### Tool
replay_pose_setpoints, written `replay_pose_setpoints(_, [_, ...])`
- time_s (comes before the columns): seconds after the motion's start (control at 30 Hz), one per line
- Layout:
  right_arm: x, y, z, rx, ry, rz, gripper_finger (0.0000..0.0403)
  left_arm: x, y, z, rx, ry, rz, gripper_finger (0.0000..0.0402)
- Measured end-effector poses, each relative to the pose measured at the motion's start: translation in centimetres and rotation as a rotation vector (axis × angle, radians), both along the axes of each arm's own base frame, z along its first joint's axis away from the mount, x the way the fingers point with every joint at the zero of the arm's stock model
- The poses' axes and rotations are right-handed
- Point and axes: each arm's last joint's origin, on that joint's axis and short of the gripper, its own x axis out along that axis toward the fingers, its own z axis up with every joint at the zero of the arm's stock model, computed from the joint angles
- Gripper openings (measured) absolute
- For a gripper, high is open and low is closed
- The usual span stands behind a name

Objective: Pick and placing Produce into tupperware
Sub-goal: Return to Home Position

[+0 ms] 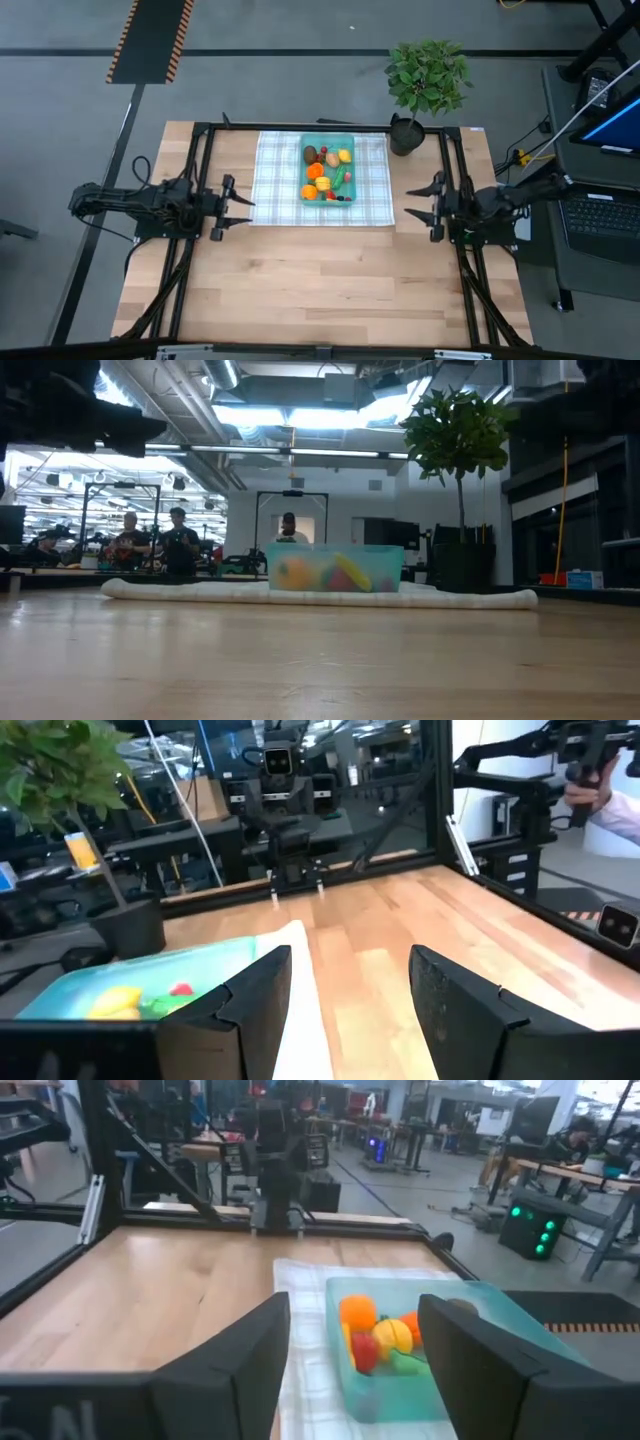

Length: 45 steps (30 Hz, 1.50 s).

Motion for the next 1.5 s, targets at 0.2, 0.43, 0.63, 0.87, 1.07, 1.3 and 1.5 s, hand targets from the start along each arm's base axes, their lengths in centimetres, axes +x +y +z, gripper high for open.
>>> replay_pose_setpoints(0.2, [0.5,0.1,-3.4,-0.042,-0.084,-0.013,0.0223,0.2,0.1,-1.5,-0.011,0.006,0.02,0.0195])
replay_pose_setpoints(0.43, [0.4,0.0,-3.4,-0.075,-0.102,-0.032,0.0223,0.2,0.1,-1.7,-0.04,0.023,0.025,0.0195])
replay_pose_setpoints(0.63, [0.4,0.0,-3.5,-0.003,-0.104,-0.045,0.0223,0.2,0.2,-2.1,-0.036,0.072,0.082,0.0195])
replay_pose_setpoints(0.87, [0.4,0.0,-3.5,0.019,-0.108,-0.045,0.0223,0.2,0.2,-2.1,-0.079,0.071,0.083,0.0195])
replay_pose_setpoints(1.07, [0.4,0.0,-3.5,0.021,-0.109,-0.045,0.0223,0.2,0.2,-2.1,-0.08,0.071,0.083,0.0195])
replay_pose_setpoints(1.3, [0.4,0.0,-3.5,0.022,-0.109,-0.045,0.0223,0.2,0.2,-2.1,-0.081,0.071,0.083,0.0195])
replay_pose_setpoints(1.5, [0.2,-0.4,-3.3,0.007,-0.137,-0.077,0.0223,0.2,0.2,-2.1,-0.081,0.071,0.083,0.0195])
